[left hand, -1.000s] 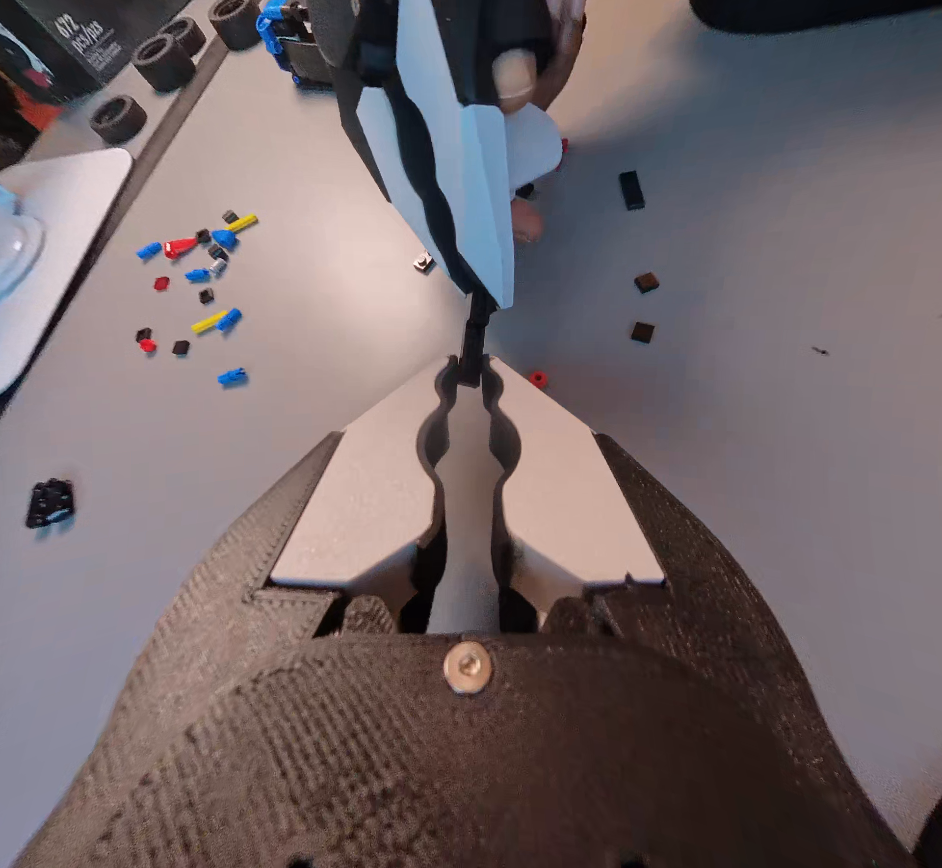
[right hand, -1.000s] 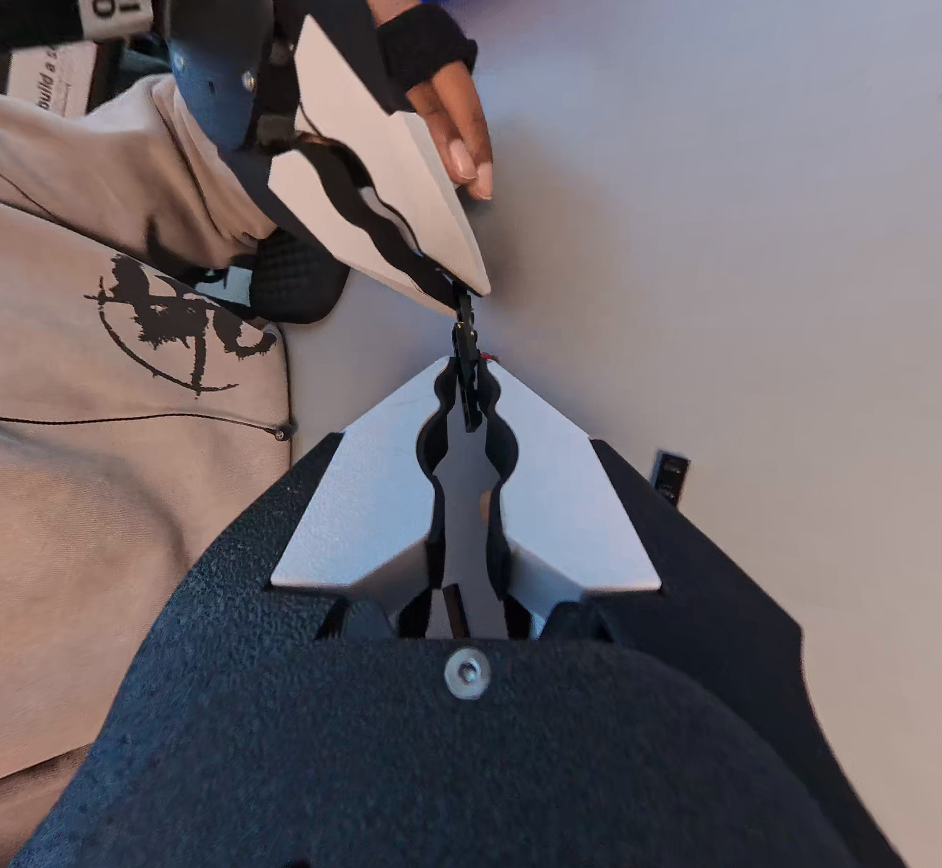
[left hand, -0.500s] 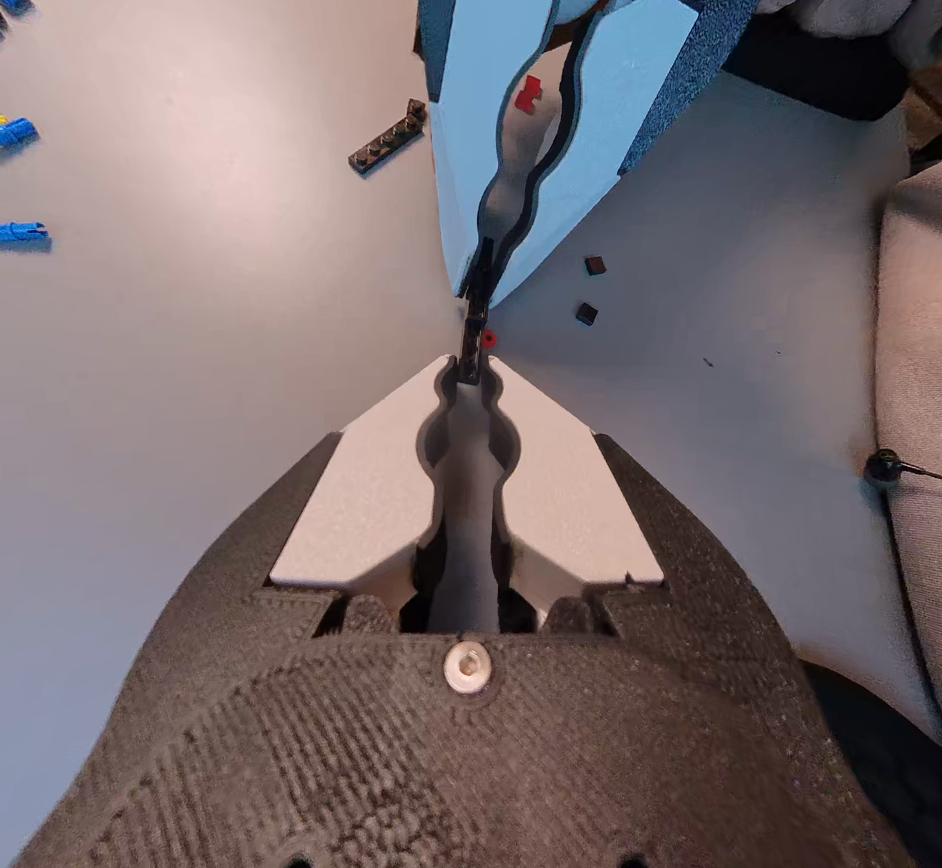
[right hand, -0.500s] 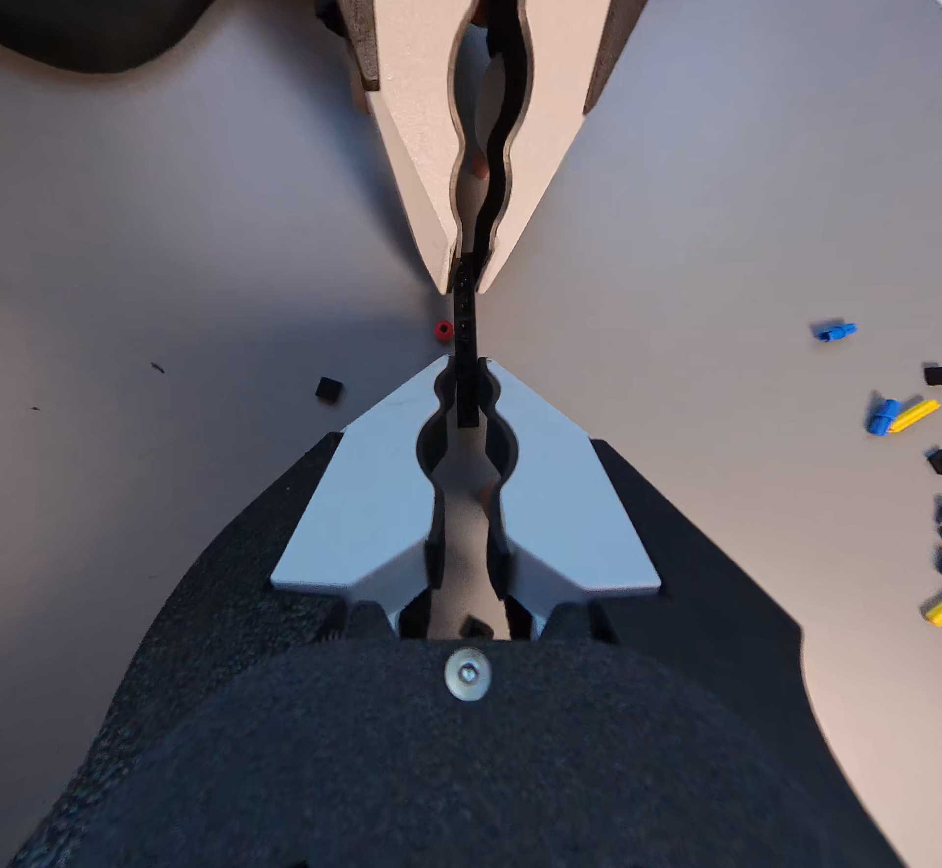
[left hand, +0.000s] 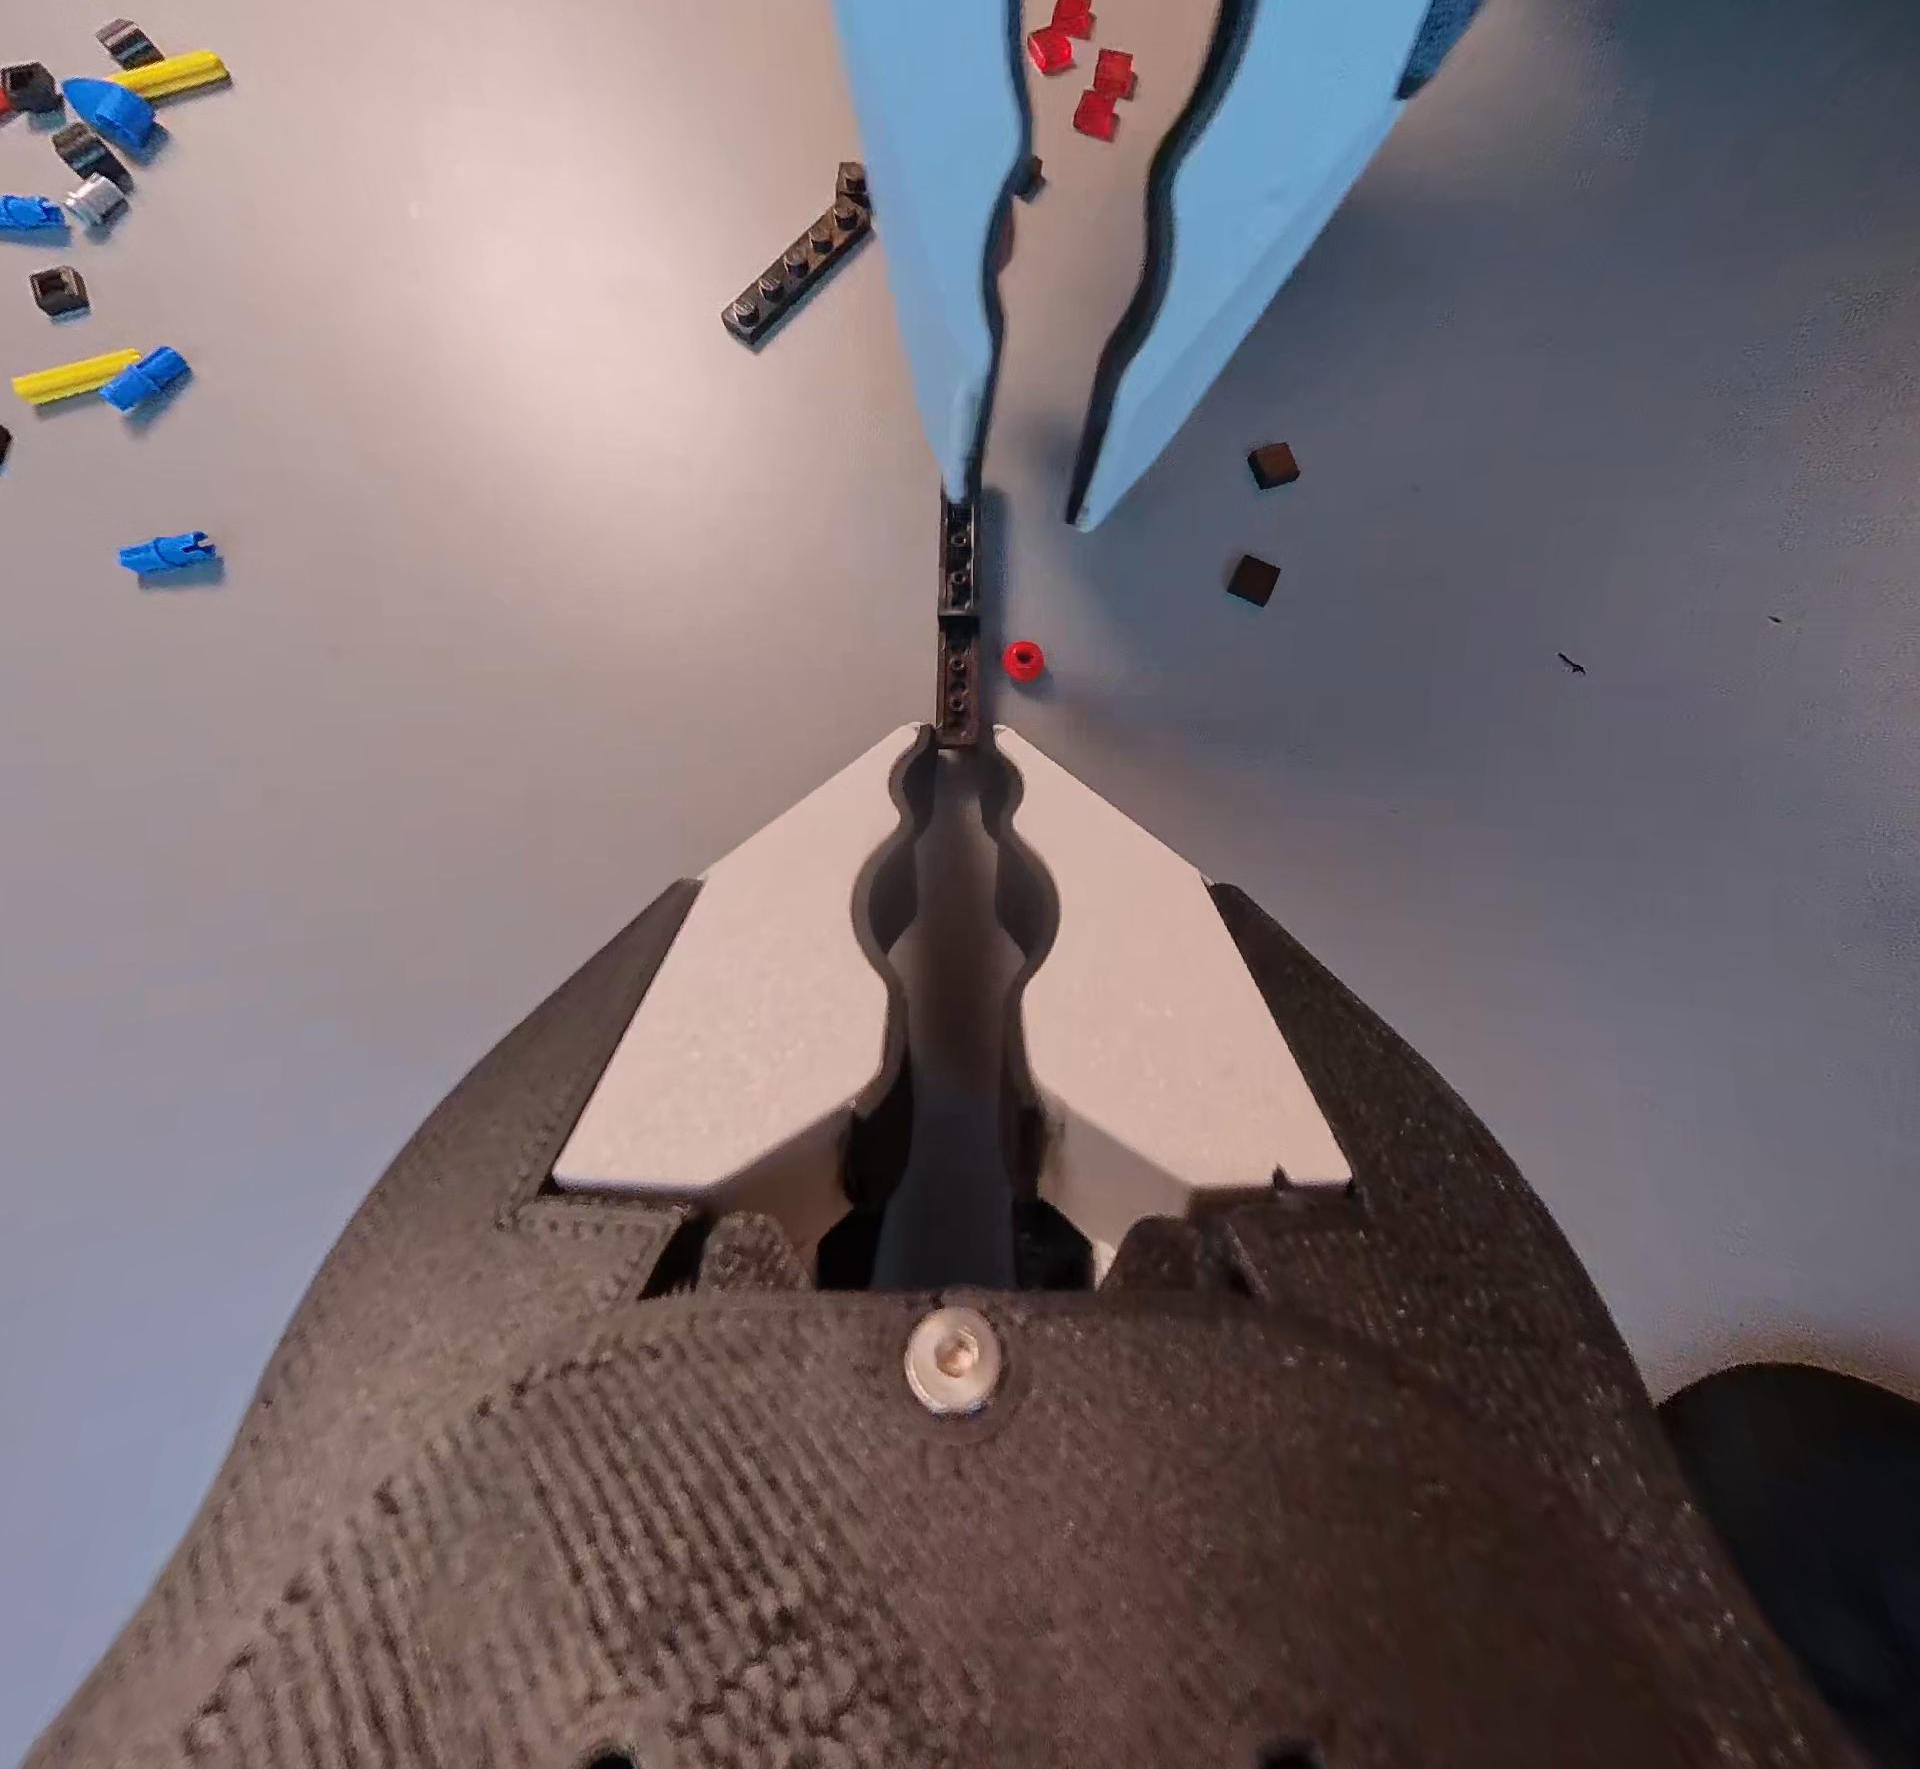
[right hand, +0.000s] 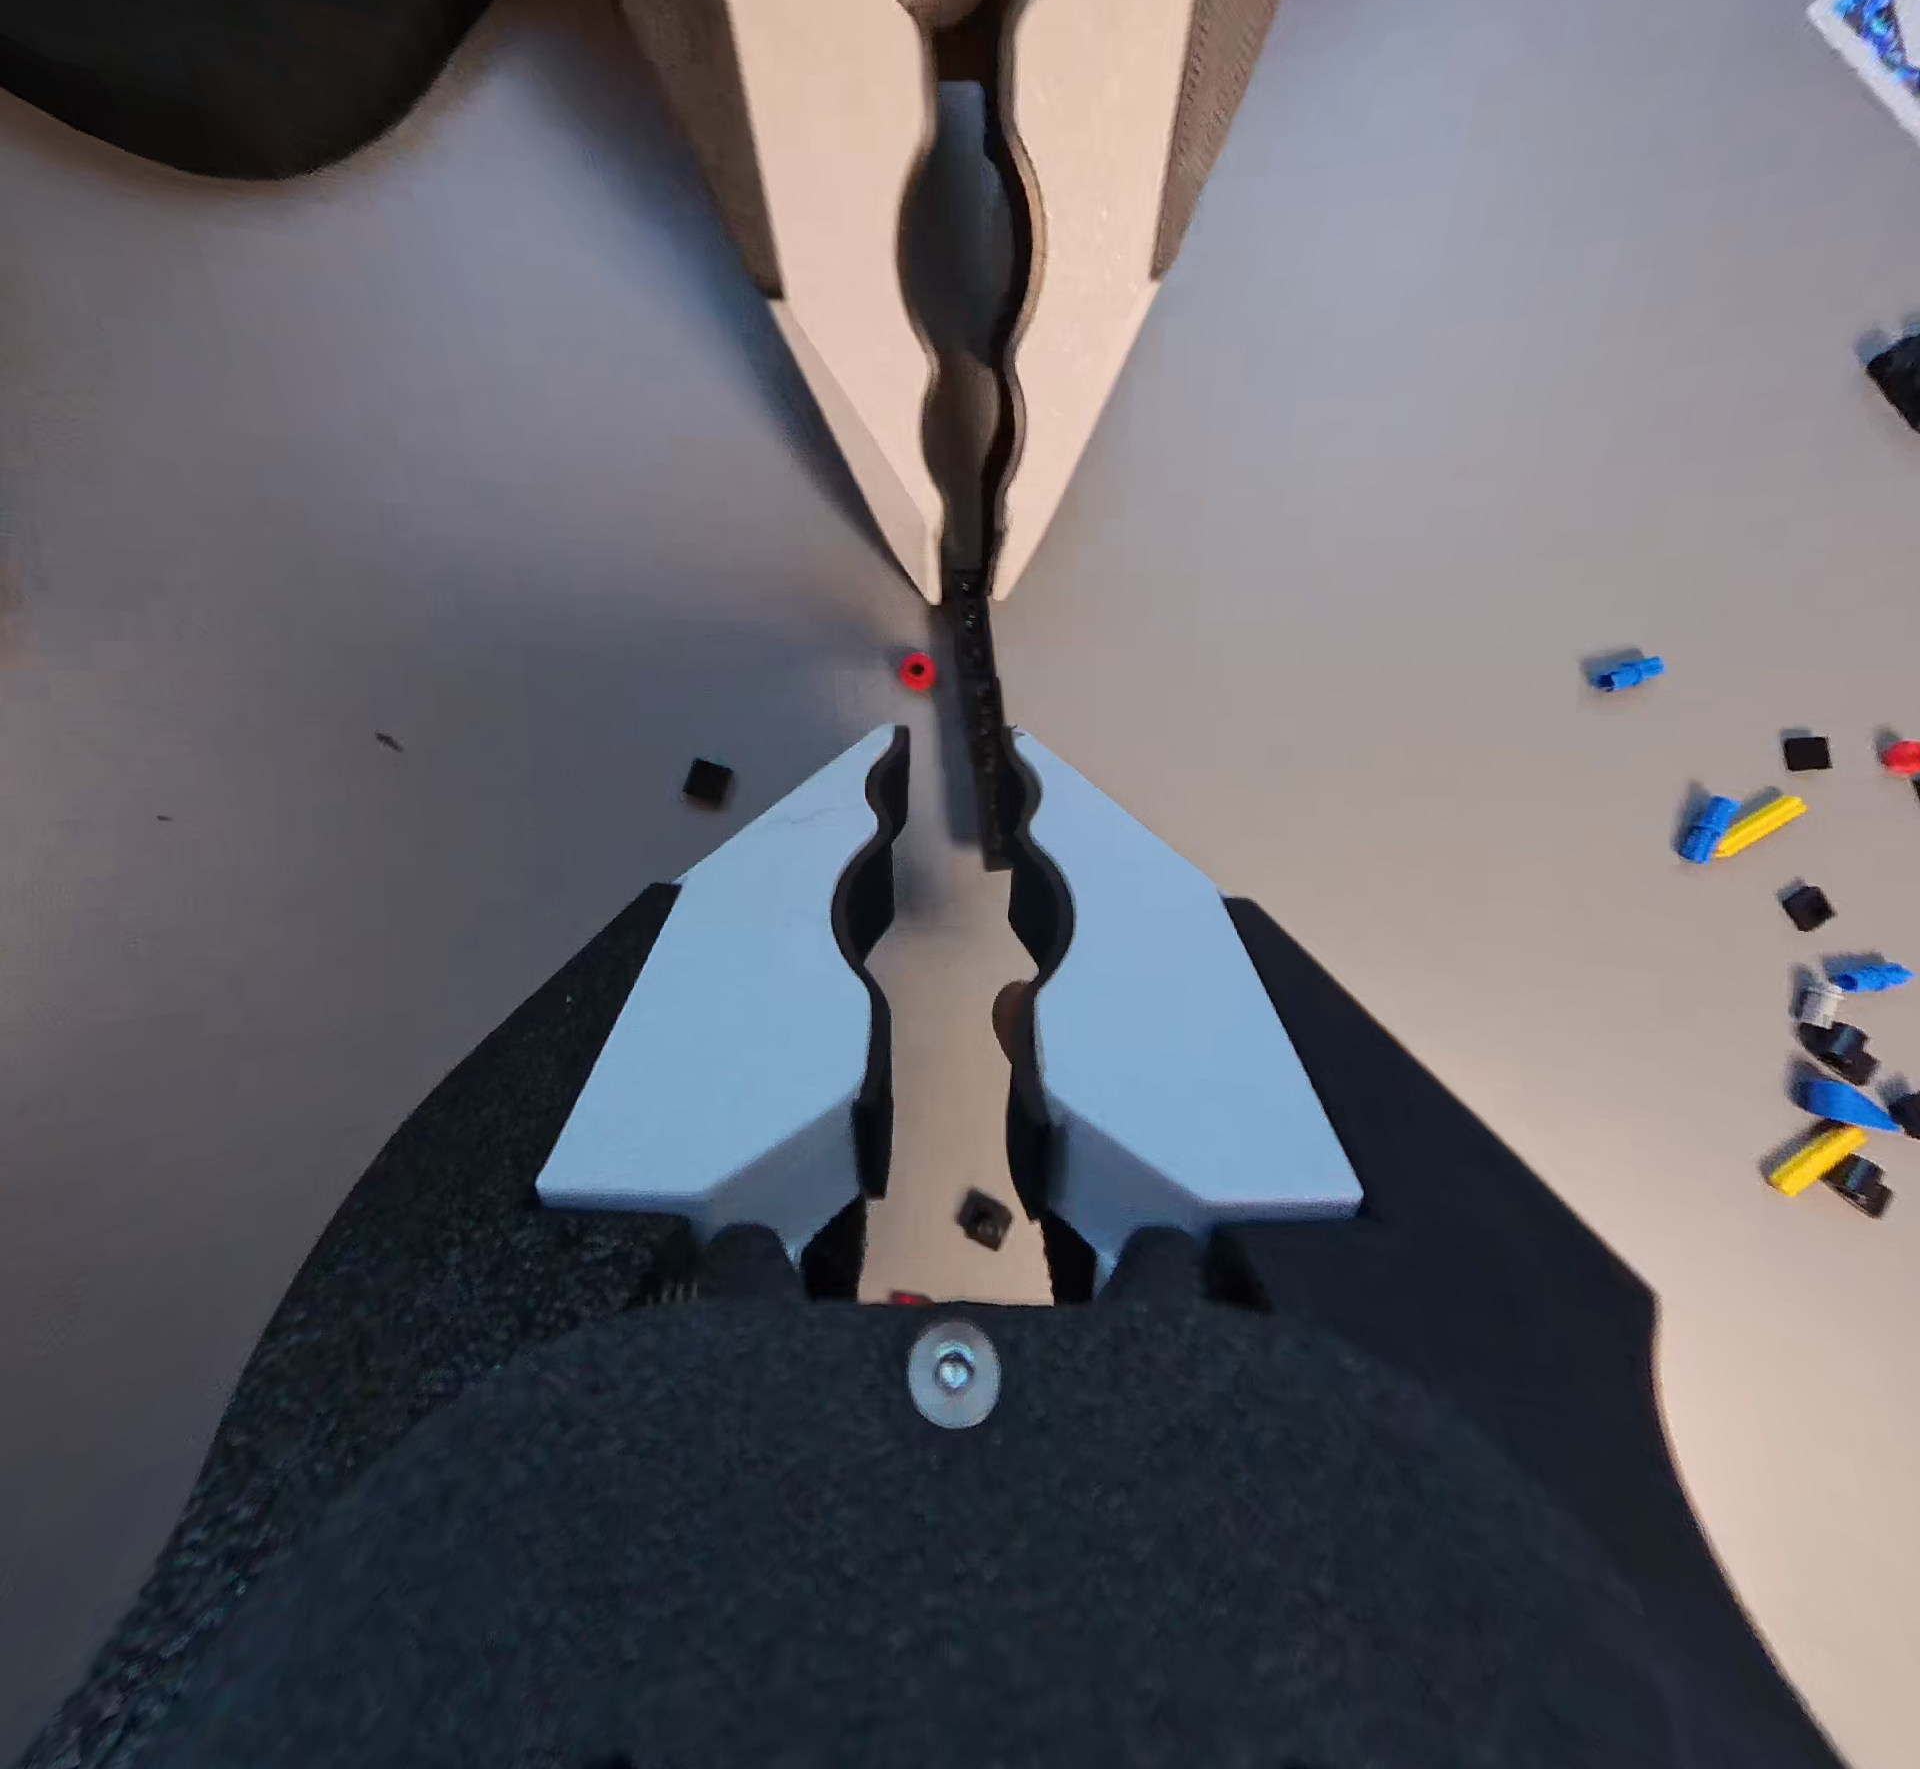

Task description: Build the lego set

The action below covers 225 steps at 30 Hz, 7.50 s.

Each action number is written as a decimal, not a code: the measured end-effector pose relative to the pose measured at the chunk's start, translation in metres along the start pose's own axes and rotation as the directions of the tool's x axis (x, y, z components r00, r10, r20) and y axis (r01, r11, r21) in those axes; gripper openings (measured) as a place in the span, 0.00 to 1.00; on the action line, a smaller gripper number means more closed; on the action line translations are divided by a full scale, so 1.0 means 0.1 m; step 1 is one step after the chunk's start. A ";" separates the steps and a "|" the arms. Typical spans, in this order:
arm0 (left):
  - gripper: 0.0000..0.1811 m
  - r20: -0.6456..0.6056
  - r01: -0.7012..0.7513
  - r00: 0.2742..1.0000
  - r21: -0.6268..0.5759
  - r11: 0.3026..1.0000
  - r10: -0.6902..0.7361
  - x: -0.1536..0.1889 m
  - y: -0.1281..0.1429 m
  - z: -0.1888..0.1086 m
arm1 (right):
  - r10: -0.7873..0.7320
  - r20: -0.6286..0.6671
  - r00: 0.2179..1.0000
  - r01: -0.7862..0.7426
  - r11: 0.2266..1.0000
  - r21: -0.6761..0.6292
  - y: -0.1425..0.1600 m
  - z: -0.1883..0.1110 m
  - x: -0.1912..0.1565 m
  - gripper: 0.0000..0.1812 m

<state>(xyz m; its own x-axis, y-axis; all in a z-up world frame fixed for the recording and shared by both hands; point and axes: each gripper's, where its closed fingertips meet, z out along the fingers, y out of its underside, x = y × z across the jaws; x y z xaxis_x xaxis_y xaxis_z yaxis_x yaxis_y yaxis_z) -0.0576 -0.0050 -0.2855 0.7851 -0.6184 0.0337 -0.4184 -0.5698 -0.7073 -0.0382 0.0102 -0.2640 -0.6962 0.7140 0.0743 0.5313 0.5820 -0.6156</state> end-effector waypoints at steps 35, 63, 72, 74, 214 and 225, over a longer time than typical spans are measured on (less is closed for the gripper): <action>0.08 0.355 -0.309 0.930 0.607 0.732 0.098 0.11 -0.98 -0.98 | 0.360 0.776 0.518 -0.851 0.130 0.509 -0.98 -0.73 0.10 0.02; 0.03 0.415 -0.441 0.859 0.307 0.843 0.298 0.11 -0.76 -0.64 | 0.519 0.606 0.603 -0.797 0.362 0.483 -0.70 -0.45 0.07 0.01; 0.02 0.419 -0.463 0.843 0.248 0.851 0.337 0.10 -0.67 -0.57 | 0.555 0.571 0.605 -0.796 0.406 0.448 -0.64 -0.34 0.06 0.02; 0.02 0.414 -0.463 0.844 0.240 0.853 0.341 0.10 -0.66 -0.56 | 0.558 0.571 0.602 -0.798 0.412 0.440 -0.62 -0.33 0.05 0.02; 0.13 0.349 -0.137 0.937 0.370 0.919 0.000 -0.27 -0.40 -0.65 | 0.349 0.309 0.885 -0.460 0.762 0.455 -0.90 -0.40 0.30 0.02; 0.09 0.106 -0.238 0.971 0.520 0.820 0.215 0.64 -0.83 -0.47 | 0.491 0.579 0.651 -0.744 0.563 0.360 -0.36 -0.76 -0.51 0.02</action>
<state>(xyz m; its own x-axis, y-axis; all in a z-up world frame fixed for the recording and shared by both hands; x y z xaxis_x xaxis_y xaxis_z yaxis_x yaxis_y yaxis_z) 0.0059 -0.0227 -0.1920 0.7205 -0.6658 -0.1938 -0.2926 -0.0385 -0.9555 0.0148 -0.0177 -0.1858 -0.4721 0.5253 -0.7079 0.6430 -0.3441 -0.6842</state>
